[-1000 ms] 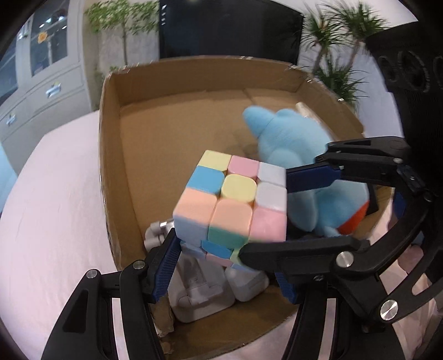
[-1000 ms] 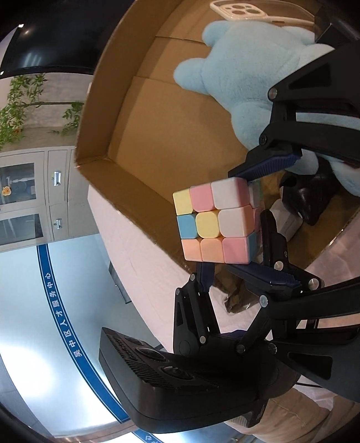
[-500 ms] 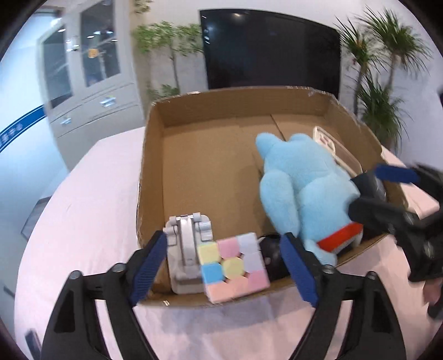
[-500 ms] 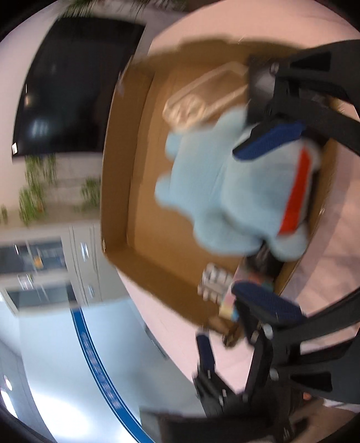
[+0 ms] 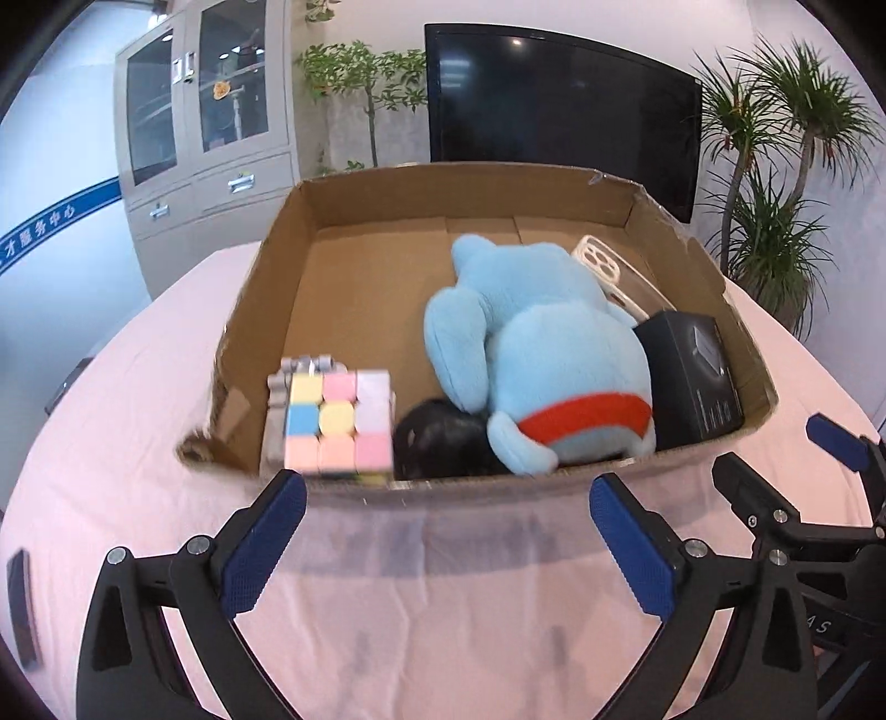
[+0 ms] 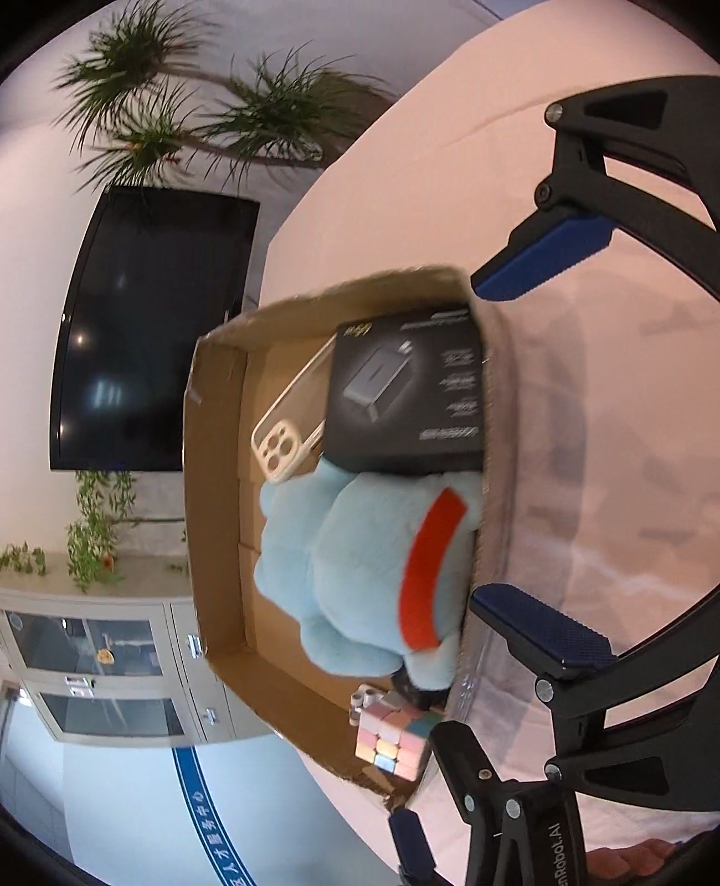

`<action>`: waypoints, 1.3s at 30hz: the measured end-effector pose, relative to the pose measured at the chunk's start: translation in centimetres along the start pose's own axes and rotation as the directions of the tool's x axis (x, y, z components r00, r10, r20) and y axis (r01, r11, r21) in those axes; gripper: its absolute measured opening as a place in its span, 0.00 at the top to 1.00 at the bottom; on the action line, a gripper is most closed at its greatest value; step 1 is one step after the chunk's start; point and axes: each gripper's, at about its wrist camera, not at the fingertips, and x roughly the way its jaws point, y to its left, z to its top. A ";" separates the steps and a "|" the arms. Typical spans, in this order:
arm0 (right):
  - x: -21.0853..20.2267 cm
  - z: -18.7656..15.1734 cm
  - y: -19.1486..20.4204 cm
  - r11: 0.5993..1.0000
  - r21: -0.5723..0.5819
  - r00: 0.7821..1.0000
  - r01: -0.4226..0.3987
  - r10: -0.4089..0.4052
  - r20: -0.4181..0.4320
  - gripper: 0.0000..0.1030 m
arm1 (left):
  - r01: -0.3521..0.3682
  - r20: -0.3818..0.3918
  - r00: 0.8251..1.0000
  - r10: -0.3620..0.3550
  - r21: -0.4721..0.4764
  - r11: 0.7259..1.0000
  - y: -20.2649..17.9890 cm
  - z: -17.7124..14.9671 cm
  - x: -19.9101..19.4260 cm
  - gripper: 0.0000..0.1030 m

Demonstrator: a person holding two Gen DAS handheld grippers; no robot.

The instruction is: Organize objects

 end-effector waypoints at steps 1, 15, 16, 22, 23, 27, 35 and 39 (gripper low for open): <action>0.0 -0.5 -0.4 1.000 0.015 1.000 -0.003 0.004 -0.010 0.01 | 0.001 -0.012 1.000 -0.001 -0.004 1.000 -0.1 -0.4 0.2 0.00; 0.5 -6.6 -0.7 0.994 0.107 0.971 0.011 0.015 -0.240 0.01 | -0.075 -0.215 0.974 0.070 -0.018 0.997 -0.7 -8.3 2.8 0.00; 0.7 -7.0 -0.5 0.994 0.111 0.963 -0.004 0.033 -0.267 0.01 | -0.086 -0.227 0.970 0.081 -0.014 0.996 -0.6 -8.6 2.9 0.00; 0.9 -7.9 0.5 0.998 0.060 0.942 0.025 -0.004 -0.335 0.01 | -0.093 -0.255 0.965 0.069 -0.085 0.992 0.7 -9.7 2.4 0.00; 0.9 -7.9 0.8 0.999 0.037 0.941 0.036 -0.021 -0.338 0.01 | -0.096 -0.255 0.964 0.070 -0.093 0.991 0.9 -9.8 2.3 0.00; 0.7 -8.1 0.8 0.999 0.042 0.941 0.034 -0.017 -0.338 0.01 | -0.093 -0.254 0.965 0.067 -0.092 0.991 0.9 -10.0 2.0 0.00; 0.1 -8.4 0.5 0.994 0.075 0.939 0.078 -0.048 -0.341 0.01 | -0.093 -0.254 0.965 0.067 -0.093 0.991 1.2 -10.4 1.6 0.00; 0.0 -8.4 0.4 0.994 0.075 0.939 0.079 -0.048 -0.341 0.01 | -0.093 -0.254 0.965 0.067 -0.093 0.991 1.2 -10.4 1.6 0.00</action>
